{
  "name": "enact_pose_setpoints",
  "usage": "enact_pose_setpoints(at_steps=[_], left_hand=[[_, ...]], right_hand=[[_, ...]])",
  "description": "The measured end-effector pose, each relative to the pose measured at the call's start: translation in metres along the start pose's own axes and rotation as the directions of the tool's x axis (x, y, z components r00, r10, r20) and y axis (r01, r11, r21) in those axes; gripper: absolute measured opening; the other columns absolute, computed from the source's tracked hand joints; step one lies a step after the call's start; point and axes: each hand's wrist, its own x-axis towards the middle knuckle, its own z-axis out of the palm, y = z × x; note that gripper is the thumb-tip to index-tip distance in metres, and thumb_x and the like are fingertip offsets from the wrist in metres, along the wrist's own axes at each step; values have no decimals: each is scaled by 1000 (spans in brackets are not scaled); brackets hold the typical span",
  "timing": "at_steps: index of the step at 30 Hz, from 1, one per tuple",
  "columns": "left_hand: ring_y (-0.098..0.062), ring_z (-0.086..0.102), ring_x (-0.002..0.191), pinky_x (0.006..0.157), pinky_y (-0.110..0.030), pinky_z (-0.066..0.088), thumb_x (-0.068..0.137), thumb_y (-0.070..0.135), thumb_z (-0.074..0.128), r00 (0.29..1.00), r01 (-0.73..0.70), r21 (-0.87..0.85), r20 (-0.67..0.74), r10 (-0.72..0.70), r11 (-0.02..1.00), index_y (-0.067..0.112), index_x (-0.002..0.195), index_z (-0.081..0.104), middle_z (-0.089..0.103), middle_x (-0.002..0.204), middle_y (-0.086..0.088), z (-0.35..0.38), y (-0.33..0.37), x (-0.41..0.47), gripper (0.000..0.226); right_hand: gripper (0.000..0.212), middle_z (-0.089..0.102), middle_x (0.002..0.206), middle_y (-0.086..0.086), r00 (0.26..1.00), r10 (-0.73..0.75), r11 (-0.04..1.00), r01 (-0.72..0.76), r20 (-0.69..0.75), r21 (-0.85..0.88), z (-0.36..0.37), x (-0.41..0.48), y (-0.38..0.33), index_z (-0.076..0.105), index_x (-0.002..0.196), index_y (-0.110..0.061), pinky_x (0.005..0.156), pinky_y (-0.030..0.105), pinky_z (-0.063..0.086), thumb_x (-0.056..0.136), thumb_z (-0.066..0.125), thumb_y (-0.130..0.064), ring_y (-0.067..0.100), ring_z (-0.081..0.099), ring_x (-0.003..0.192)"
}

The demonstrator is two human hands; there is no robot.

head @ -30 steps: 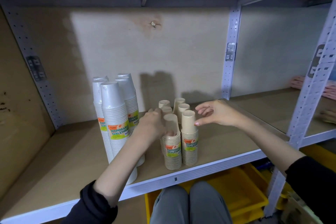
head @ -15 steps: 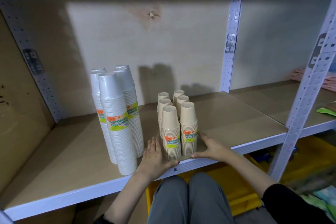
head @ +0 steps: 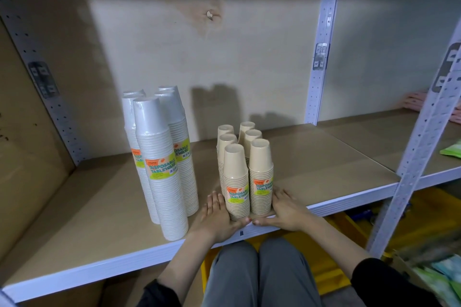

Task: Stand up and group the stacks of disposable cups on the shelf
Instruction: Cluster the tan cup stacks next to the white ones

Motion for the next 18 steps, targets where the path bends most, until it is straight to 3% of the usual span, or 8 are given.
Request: enact_pose_setpoints(at_steps=[2,8,18], left_hand=[[-27,-18,146,121,-40,-4,86,65,36,1000,-1,2,4,1,1000,6,148,-15,-20,156,-15,-1,1,0,99],[-28,-18,146,120,-40,-4,86,64,39,1000,-8,5,-17,8,1000,6,148,-14,-19,157,-14,1,1,-1,101],[-24,-8,148,121,-38,0,83,68,39,996,-14,55,-92,19,998,6,149,-8,-8,159,-12,5,-3,-2,103]], right_hand=[[113,6,160,6,1000,2,1000,-2,7,-6,1,1,1,3,151,-15,121,36,4,65,31,-83,17,6,147],[104,2,160,6,1000,-4,1000,4,-9,-4,3,2,3,1,151,-14,121,35,3,77,45,-72,17,2,148],[109,3,160,5,999,24,1000,-24,-42,-2,8,5,6,1,151,-16,120,36,3,72,45,-76,17,3,148]])
